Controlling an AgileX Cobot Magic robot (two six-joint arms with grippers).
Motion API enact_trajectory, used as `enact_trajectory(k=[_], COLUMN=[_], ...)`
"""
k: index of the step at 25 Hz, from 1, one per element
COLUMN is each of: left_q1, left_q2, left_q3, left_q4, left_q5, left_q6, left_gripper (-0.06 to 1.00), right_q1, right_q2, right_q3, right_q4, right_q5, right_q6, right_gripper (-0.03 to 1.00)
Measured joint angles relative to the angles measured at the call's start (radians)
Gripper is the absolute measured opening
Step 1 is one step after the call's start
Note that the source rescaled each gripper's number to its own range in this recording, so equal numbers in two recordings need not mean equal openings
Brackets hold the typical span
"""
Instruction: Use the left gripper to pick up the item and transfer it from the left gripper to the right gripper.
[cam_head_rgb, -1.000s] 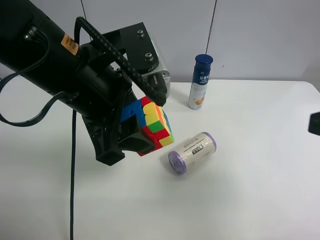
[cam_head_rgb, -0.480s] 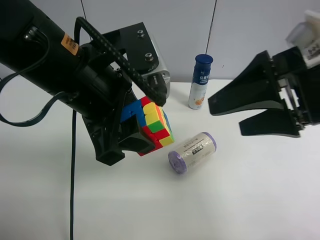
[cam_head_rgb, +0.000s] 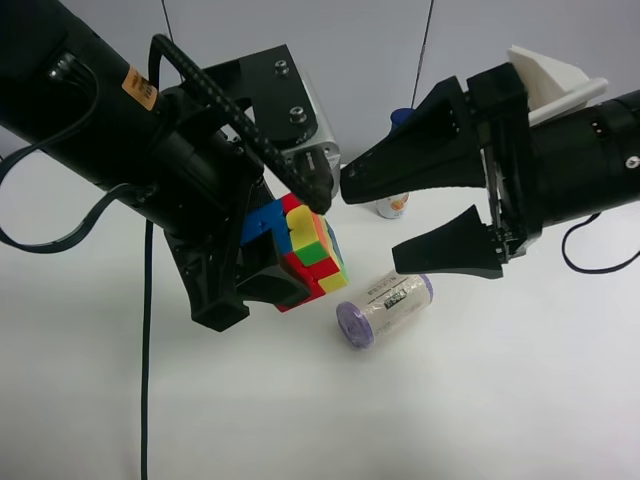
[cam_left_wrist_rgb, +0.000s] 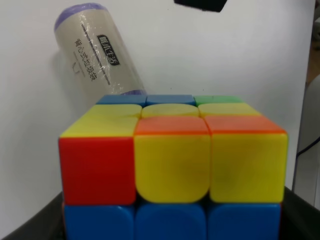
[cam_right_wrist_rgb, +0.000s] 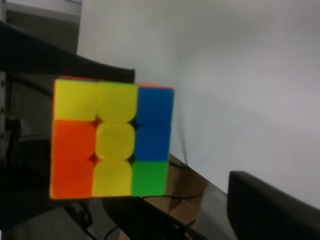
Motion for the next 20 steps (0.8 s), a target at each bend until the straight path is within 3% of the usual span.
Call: enact_trajectory(k=[14,20], left_q1=[0.0,0.0], left_q2=[0.0,0.0], left_q3=[0.0,0.0], left_q4=[0.0,-0.045], left_q5=[-0.008,-0.012], left_q6=[0.0,0.021], left_gripper=[0.01,0.01], right_q1=[0.007,0.124], right_q2=[0.074,0.074], right_q3=[0.0,0.0], right_q4=[0.107,0.119], right_q5=[-0.005,-0.078], right_q6=[-0.075,-0.085], right_gripper=[1.0,1.0])
